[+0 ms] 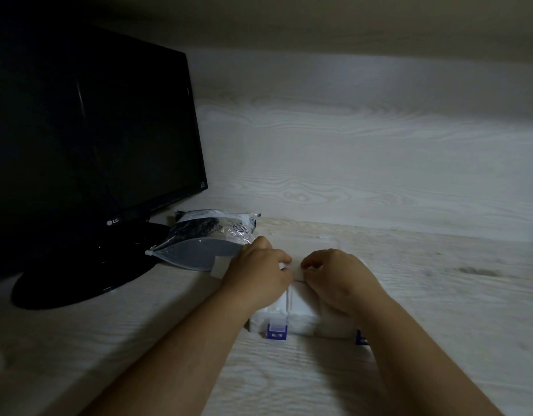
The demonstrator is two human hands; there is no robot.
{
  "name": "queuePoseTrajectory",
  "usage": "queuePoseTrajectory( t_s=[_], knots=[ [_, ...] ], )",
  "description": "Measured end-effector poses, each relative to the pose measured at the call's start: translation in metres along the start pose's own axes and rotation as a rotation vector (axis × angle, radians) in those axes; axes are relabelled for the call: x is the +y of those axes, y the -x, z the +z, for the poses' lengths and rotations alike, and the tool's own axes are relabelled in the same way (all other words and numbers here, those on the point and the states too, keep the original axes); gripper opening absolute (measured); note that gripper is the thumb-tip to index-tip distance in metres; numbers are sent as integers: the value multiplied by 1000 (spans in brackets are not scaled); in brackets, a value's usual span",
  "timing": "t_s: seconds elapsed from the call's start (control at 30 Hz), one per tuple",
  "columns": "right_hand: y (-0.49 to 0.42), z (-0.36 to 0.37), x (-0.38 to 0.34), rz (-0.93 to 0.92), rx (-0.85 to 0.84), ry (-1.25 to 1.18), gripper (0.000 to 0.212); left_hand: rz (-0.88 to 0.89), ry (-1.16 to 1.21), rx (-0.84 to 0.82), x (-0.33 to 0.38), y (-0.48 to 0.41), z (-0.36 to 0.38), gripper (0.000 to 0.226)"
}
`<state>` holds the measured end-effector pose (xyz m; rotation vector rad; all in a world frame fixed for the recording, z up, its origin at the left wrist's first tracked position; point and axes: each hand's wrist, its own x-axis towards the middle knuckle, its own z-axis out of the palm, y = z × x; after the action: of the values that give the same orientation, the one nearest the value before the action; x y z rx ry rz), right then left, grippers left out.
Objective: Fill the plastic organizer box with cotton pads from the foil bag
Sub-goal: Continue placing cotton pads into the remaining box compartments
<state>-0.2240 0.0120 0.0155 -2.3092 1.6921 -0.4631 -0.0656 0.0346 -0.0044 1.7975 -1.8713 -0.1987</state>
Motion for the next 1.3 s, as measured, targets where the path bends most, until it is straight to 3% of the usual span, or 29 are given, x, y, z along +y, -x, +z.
queuePoseTrajectory(
  t_s=[0.4, 0.57, 0.67, 0.87, 1.1, 1.3],
  knots=[
    [2, 2, 5, -89, 166, -34, 25, -39, 261, 161, -6, -1, -8, 16],
    [5, 0, 2, -141, 234, -157, 21, -82, 305, 231, -20, 1, -20, 39],
    [7, -1, 2, -169, 243, -205, 21, -108, 244, 258, -35, 2, -30, 36],
    [11, -2, 0, -201, 245, -244, 20, -143, 108, 159, -53, 6, -39, 17],
    [12, -4, -1, -194, 249, -250, 20, -153, -119, 64, -53, 9, -38, 20],
    [14, -4, -3, -183, 232, -253, 20, -160, -59, 7, -60, 9, -33, 32]
  ],
)
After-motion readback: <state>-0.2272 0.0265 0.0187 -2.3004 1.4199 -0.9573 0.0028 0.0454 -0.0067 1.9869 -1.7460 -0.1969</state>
